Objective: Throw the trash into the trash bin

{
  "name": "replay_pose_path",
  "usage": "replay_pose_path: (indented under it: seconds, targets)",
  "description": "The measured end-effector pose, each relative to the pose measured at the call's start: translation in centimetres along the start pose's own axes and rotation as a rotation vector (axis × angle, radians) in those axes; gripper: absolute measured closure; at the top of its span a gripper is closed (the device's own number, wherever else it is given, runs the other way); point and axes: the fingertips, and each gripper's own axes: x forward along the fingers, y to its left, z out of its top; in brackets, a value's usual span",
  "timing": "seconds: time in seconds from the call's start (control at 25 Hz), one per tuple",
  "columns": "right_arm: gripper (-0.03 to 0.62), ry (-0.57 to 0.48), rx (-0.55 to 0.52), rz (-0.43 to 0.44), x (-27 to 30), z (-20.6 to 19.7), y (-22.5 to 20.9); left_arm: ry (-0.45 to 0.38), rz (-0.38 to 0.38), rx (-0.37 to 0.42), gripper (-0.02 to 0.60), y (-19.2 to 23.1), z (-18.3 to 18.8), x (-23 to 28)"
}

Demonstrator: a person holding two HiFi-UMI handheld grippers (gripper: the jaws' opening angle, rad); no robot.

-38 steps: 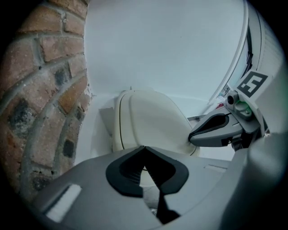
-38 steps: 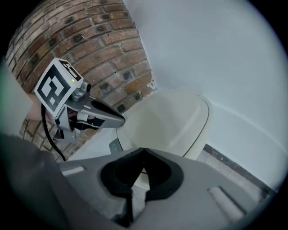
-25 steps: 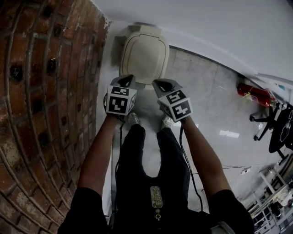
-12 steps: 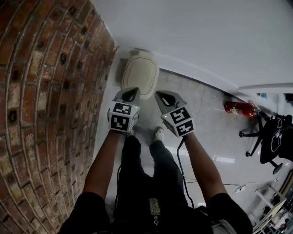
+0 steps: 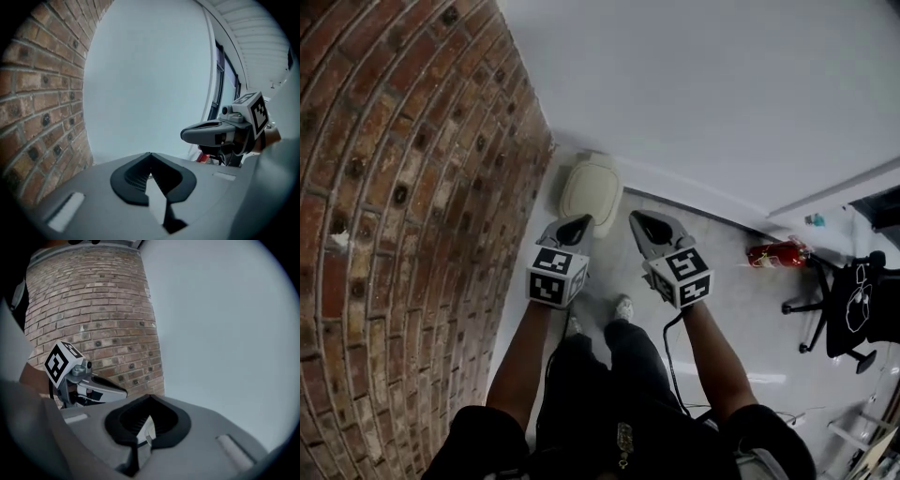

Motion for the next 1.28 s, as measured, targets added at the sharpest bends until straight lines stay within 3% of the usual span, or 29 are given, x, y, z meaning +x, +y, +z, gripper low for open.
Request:
replay_pose_path:
  seconds: [0.24, 0.56, 0.92, 1.28]
  targets:
    - [0.592, -0.092, -0.081, -0.041, -4.7, 6.1, 3.7, -0.104, -0.066, 0.053, 0.574, -3.2, 4.2, -6.1]
    - [0.592, -0.230, -0.118, -0.121, -10.6, 12.0, 11.4, -0.215, -0.129, 0.104, 0.574, -5.3, 6.4, -15.7]
    - [0.592, -0.302, -0.128, -0.157, -15.7, 14.1, 18.7, -0.310, -0.166, 0.146, 0.574, -7.6, 7.4, -24.9]
    - [0.591, -0.345, -0.149, -0.156, -18.4, 15.3, 21.8, -0.339, -0.187, 0.186, 0.574, -10.0, 7.6, -28.5]
